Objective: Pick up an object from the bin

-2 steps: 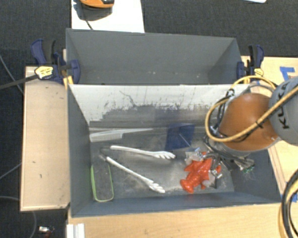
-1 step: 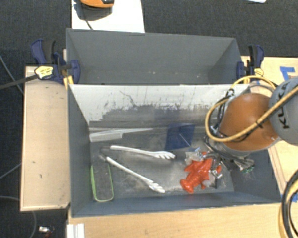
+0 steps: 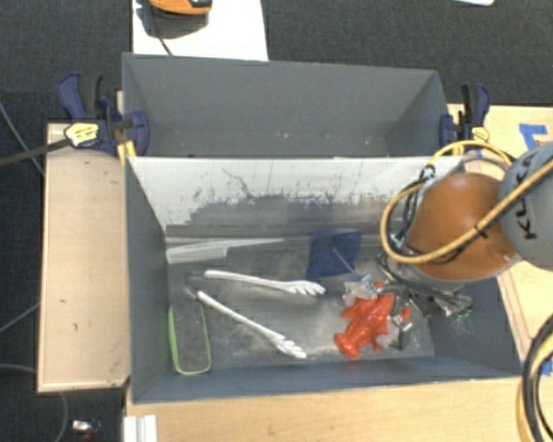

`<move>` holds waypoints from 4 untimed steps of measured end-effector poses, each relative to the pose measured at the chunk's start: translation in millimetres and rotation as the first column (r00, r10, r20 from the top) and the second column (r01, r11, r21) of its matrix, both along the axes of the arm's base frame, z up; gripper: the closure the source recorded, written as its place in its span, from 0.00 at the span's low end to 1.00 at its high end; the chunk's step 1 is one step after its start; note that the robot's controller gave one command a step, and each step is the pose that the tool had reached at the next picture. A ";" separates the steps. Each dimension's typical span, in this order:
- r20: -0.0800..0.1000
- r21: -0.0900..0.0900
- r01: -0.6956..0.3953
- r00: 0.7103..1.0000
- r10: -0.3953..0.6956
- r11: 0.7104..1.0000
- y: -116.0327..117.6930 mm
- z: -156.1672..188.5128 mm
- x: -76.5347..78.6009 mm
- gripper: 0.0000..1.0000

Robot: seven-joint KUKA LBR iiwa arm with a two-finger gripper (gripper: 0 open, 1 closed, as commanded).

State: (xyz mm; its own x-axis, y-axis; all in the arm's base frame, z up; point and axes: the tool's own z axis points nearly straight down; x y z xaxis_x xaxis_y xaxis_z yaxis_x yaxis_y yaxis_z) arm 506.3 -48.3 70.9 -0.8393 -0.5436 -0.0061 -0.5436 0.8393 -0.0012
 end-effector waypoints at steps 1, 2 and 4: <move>0.000 0.000 0.001 1.000 -0.001 1.000 0.0 0.0 0.0 1.00; 0.000 0.000 0.001 1.000 -0.001 1.000 0.0 0.0 0.0 1.00; 0.000 0.000 0.002 1.000 -0.002 1.000 0.0 0.0 0.0 1.00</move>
Offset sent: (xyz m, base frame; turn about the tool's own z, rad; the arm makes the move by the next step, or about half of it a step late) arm 0.0000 0.0000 0.0000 0.0000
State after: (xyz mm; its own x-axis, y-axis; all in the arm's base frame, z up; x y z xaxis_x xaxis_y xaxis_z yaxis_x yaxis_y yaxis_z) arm 506.3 -48.3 71.0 -0.8404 -0.5419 -0.0059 -0.5420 0.8404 -0.0010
